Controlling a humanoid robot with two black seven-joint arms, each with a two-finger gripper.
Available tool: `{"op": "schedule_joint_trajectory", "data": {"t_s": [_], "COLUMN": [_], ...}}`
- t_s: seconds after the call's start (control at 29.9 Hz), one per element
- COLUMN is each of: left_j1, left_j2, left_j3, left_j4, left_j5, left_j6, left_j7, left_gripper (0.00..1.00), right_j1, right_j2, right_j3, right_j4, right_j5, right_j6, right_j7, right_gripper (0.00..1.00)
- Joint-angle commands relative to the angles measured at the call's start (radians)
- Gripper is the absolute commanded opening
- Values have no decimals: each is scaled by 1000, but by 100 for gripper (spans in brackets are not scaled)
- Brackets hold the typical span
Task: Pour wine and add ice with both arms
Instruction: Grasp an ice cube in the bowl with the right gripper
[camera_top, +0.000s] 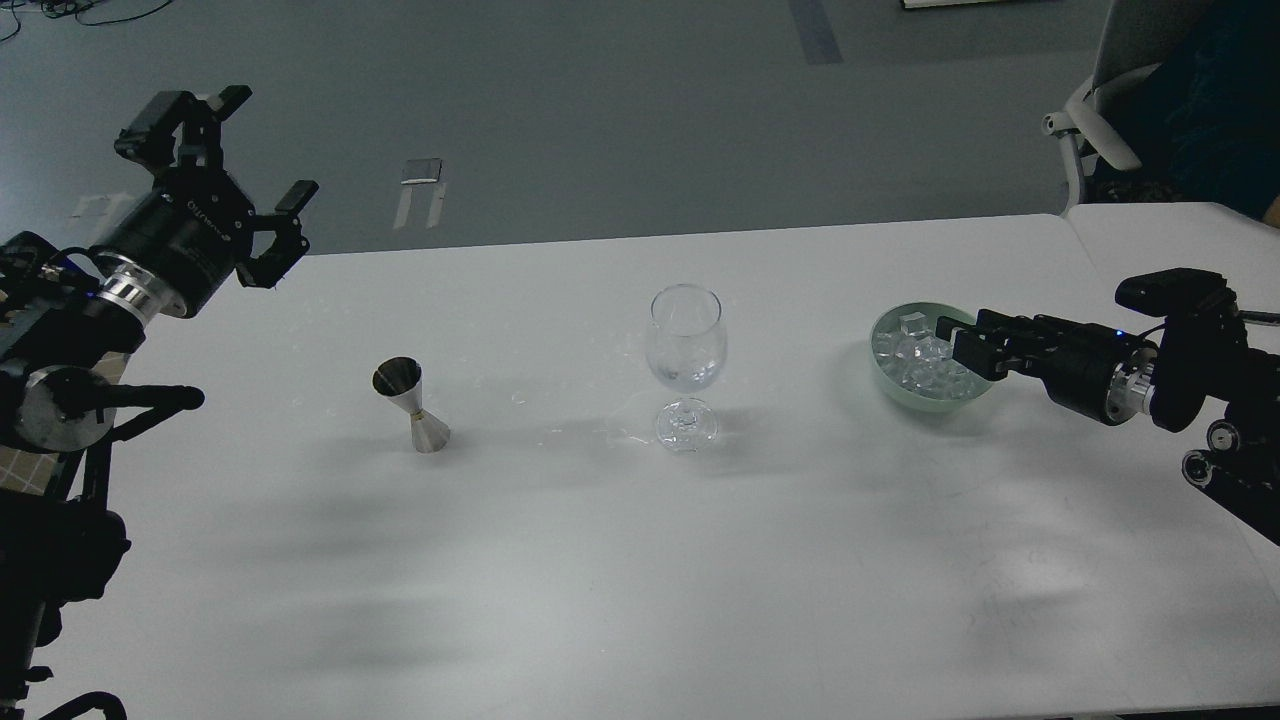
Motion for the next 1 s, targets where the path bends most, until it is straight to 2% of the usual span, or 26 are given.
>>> {"op": "schedule_joint_trajectory", "data": {"t_s": [0.0, 0.97], "left_j1": [-1, 4], "left_j2": [-11, -16], "left_j3": [1, 0], "left_j4": [0, -6], "left_j5": [0, 0], "left_j6": [0, 0], "left_j7": [0, 0], "left_gripper": [98, 98], "right_j1": [3, 23], "right_j2": [8, 98], "right_j3": [-18, -32], "right_j4": [-8, -102], "right_j5": [0, 0], "right_j6": [1, -1], "right_j7": [0, -19], "right_gripper": [54, 53]}}
